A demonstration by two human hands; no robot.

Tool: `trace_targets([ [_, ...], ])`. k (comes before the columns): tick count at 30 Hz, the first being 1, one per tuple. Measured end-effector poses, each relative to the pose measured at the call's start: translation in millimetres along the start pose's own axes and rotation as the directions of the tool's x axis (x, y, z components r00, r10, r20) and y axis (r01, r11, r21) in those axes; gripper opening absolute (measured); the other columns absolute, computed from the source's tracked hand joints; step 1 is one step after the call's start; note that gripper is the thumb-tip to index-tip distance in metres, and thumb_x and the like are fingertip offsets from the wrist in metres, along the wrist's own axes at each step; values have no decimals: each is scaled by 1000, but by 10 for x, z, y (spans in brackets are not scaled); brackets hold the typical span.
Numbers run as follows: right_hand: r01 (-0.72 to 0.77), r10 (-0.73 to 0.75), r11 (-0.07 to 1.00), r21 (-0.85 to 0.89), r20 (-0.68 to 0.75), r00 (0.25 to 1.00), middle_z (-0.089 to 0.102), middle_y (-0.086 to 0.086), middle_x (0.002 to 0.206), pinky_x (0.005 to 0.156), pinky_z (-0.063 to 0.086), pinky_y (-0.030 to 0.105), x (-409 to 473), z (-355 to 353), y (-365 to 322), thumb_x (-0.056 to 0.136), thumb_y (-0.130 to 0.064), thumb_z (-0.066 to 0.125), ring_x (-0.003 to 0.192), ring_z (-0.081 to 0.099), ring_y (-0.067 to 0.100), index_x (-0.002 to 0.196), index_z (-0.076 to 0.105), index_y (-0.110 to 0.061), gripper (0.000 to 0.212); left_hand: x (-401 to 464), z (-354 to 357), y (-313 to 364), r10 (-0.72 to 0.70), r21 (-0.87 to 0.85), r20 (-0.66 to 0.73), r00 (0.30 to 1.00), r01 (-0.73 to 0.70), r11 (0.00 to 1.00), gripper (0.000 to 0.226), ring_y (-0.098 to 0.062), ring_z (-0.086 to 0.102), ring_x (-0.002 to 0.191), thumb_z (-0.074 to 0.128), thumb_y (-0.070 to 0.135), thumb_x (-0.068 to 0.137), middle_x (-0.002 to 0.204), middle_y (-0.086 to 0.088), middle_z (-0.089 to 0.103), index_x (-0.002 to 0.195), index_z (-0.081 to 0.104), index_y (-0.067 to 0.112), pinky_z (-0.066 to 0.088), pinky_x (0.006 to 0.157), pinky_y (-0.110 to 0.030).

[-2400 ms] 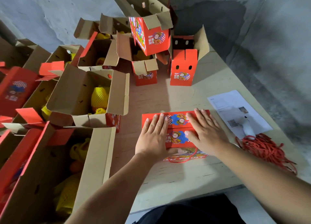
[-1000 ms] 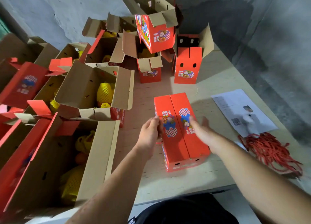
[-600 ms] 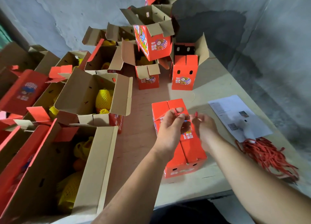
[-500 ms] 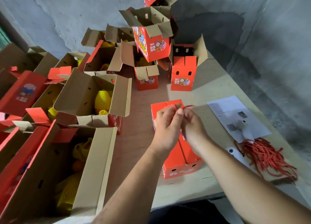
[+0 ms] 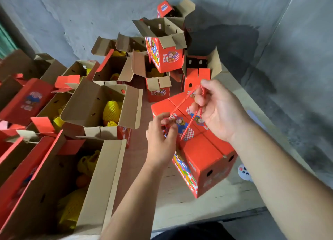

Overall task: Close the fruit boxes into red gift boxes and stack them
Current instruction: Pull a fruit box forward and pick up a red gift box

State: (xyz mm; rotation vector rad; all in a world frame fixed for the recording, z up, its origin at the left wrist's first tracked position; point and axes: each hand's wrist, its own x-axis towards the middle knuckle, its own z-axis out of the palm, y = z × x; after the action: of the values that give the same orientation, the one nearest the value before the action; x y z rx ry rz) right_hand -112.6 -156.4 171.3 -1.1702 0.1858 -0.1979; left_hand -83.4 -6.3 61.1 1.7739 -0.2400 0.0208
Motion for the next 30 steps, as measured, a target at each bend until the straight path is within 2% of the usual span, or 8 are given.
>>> trace_targets([
  [6, -137, 75, 840, -525, -138, 988, 41, 0, 50, 57, 42, 30, -33, 20, 224, 93, -22, 62, 58, 47, 25, 59, 48, -15, 38, -132, -9, -331, -256, 111, 113, 960, 244, 963, 56, -31, 51, 131, 70, 28, 95, 133, -10, 47, 147, 49, 23, 41, 115, -50],
  [10, 92, -122, 825, -558, -17, 992, 43, 3, 48, 65, 44, 41, 127, 48, -113, 88, -36, 65, 46, 48, 22, 53, 51, -15, 43, -200, -29, -247, -19, 277, -37, 999, 29, 961, 61, -17, 30, 127, 63, 56, 90, 137, 0, 33, 144, 53, 30, 20, 111, -31],
  [14, 212, -195, 738, -640, 98, 976, 38, -7, 48, 49, 43, 29, 344, -22, -356, 85, -52, 66, 42, 41, 17, 56, 48, -17, 49, -112, -238, -174, 126, 234, -158, 979, -87, 968, 67, -14, 28, 137, 57, 62, 92, 149, 4, 32, 151, 45, 34, 25, 119, -41],
  [18, 173, -209, 633, -755, 49, 977, 47, 0, 44, 51, 42, 30, 454, -210, -116, 85, -50, 62, 43, 47, 17, 58, 52, -10, 50, 97, -434, -303, -203, 238, 60, 977, 184, 954, 102, -28, 33, 147, 61, 69, 74, 156, -8, 31, 162, 24, 35, 29, 122, -47],
  [22, 150, -171, 510, -847, 72, 983, 44, 3, 48, 53, 33, 30, 340, -459, 396, 97, -38, 60, 46, 47, 9, 61, 47, -3, 52, -41, -344, -619, -421, 192, 101, 901, 398, 897, 83, -26, 38, 139, 67, 56, 82, 134, -5, 40, 156, 38, 31, 31, 119, -39],
  [26, -117, -167, 433, -894, -207, 964, 72, 1, 96, 81, 51, 35, 90, -902, 903, 100, -36, 63, 92, 64, 26, 106, 67, -11, 25, -190, -321, -1001, -470, 297, 120, 874, 420, 857, 44, -17, 45, 123, 61, 30, 100, 123, 2, 61, 142, 53, 22, 39, 102, -36],
  [28, -351, -139, 313, -882, -409, 902, 54, 11, 146, 109, 41, 46, -85, -1161, 1123, 97, -45, 65, 133, 51, 32, 150, 45, -16, 64, -222, -337, -1073, -492, 208, 125, 861, 462, 862, 39, -13, 63, 112, 62, 33, 95, 114, 7, 72, 131, 61, 21, 50, 97, -39],
  [30, -517, 93, 495, -698, -549, 830, 41, 7, 160, 111, 37, 47, -265, -1304, 1334, 97, -49, 64, 139, 47, 27, 160, 26, -26, 76, -226, -345, -1073, -508, 37, 115, 854, 507, 861, 35, -2, 71, 96, 64, 43, 93, 111, 10, 75, 124, 63, 27, 54, 82, -30],
])
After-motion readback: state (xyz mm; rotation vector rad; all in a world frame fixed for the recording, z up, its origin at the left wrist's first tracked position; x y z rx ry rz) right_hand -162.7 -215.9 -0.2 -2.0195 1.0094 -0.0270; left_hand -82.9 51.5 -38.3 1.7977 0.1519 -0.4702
